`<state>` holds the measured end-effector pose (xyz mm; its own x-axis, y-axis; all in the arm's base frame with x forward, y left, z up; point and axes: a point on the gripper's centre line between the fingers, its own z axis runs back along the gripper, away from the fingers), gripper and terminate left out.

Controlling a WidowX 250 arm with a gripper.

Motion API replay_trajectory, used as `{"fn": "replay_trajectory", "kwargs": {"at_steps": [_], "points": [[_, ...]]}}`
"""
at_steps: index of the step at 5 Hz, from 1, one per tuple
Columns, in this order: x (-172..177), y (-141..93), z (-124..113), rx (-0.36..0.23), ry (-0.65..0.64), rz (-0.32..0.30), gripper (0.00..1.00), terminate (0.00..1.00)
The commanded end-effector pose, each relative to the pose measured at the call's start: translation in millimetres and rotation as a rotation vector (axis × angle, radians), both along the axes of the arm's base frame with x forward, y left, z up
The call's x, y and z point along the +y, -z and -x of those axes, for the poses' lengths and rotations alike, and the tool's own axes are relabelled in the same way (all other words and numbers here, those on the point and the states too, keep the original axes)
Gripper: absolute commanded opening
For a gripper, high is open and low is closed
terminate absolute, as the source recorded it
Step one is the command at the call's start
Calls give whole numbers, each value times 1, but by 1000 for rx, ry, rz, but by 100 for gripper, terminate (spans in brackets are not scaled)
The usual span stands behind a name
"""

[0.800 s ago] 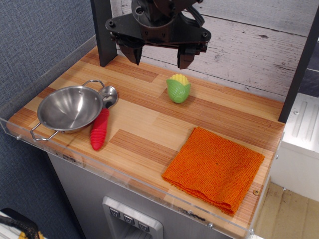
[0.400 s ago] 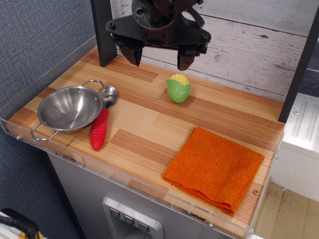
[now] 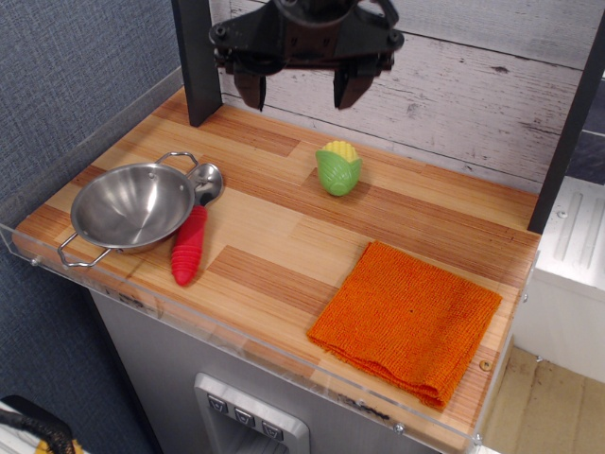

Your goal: Put the corn on the cloth

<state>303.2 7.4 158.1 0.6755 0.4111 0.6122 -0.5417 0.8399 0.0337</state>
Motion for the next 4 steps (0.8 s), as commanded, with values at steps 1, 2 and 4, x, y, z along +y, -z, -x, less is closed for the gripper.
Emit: {"fn": "replay_trajectory", "kwargs": {"at_steps": [1, 2, 4], "points": [[1, -15, -17, -7, -210, 31, 100, 0], [3, -10, -23, 27, -373, 70, 100, 0], [14, 18, -35, 73, -521, 154, 100, 0]]}}
